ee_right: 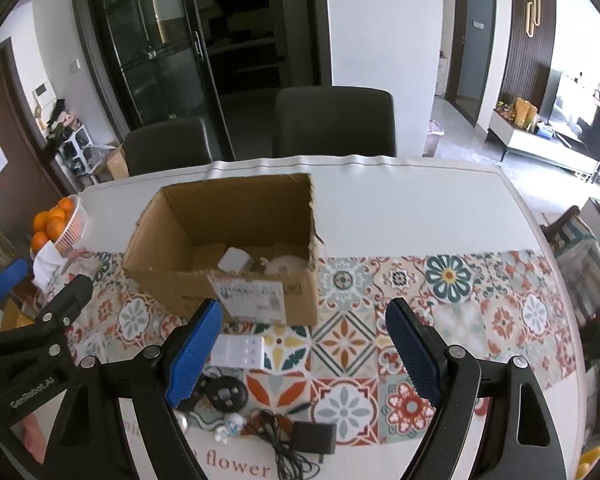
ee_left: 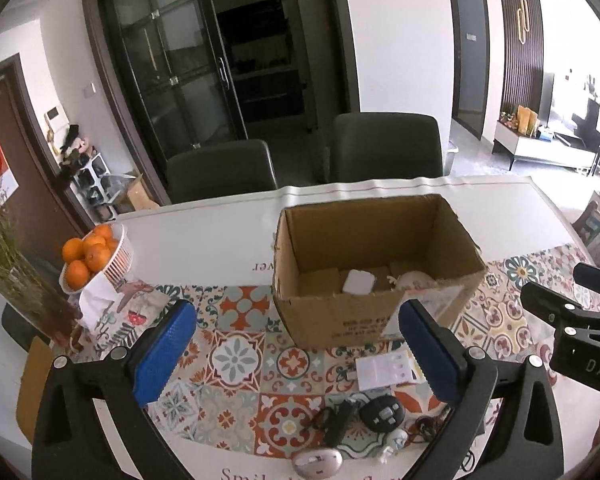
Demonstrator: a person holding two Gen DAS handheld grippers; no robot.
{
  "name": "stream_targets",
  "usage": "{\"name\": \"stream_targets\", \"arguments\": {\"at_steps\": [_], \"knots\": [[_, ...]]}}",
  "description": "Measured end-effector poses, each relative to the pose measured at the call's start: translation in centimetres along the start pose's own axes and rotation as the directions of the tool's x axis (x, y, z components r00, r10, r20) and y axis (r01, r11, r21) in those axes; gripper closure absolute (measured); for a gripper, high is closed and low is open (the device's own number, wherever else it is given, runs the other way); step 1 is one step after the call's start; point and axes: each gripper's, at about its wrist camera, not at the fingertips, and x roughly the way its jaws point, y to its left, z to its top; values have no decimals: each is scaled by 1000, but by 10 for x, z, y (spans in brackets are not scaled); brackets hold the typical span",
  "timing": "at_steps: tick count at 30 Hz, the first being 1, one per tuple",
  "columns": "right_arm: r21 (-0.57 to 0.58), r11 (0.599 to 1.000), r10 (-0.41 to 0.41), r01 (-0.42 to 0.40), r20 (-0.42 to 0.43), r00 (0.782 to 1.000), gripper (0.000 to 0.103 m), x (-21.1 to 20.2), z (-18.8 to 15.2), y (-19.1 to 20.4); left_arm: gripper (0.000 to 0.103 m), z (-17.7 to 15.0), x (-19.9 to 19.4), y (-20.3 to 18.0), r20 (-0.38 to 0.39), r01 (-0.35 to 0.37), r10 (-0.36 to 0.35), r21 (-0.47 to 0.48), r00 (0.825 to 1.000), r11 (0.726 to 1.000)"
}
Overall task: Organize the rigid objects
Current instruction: 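Lower the right tool onto the black power adapter and close it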
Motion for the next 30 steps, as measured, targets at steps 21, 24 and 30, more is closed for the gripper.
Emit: {"name": "stream_targets", "arguments": {"at_steps": [21, 24, 30], "knots": [[-4, 1000, -4, 3, -83, 997, 19, 9, -79, -8, 0, -86, 19, -13, -199, 49, -54, -30, 978, 998], [-6, 1000, -6, 5, -106, 994, 19, 17, -88, -8, 0, -95, 23, -14, -223, 39, -44, -27, 974, 999], [2, 1000, 5, -5, -169, 986, 19, 37, -104, -9, 0, -110, 35, -15, -266, 8, -11, -11, 964, 1000]]}}
